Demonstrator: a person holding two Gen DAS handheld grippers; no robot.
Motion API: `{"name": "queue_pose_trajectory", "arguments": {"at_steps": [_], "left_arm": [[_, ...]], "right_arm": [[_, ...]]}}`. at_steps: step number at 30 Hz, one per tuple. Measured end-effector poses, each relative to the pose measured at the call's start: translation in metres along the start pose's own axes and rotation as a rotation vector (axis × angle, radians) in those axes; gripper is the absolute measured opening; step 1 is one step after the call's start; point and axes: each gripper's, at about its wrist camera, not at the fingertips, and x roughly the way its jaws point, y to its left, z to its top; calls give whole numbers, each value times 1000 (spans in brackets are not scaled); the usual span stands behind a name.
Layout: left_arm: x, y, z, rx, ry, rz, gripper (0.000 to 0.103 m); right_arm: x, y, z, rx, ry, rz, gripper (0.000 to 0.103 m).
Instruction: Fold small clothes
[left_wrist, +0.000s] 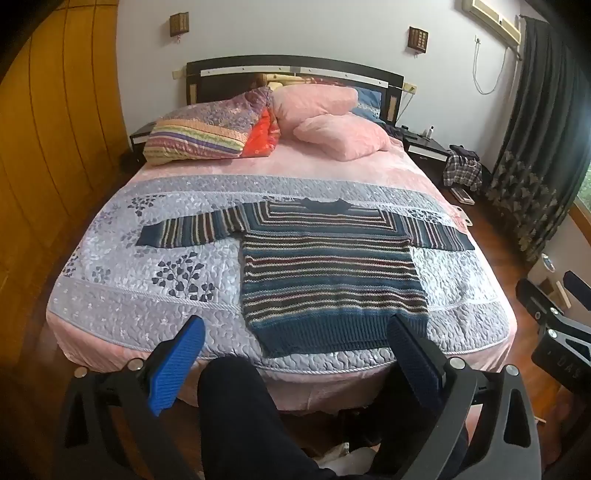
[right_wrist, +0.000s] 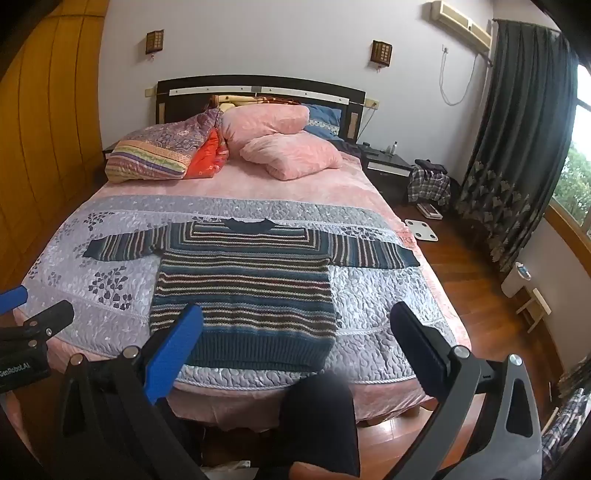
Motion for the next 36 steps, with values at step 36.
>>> {"name": "queue_pose_trajectory", "arguments": {"at_steps": [36], "left_arm": [[-7,2,8,-1,-15,12,99]], "right_arm": [[-3,1,9,-4,-1,-3,100]]}}
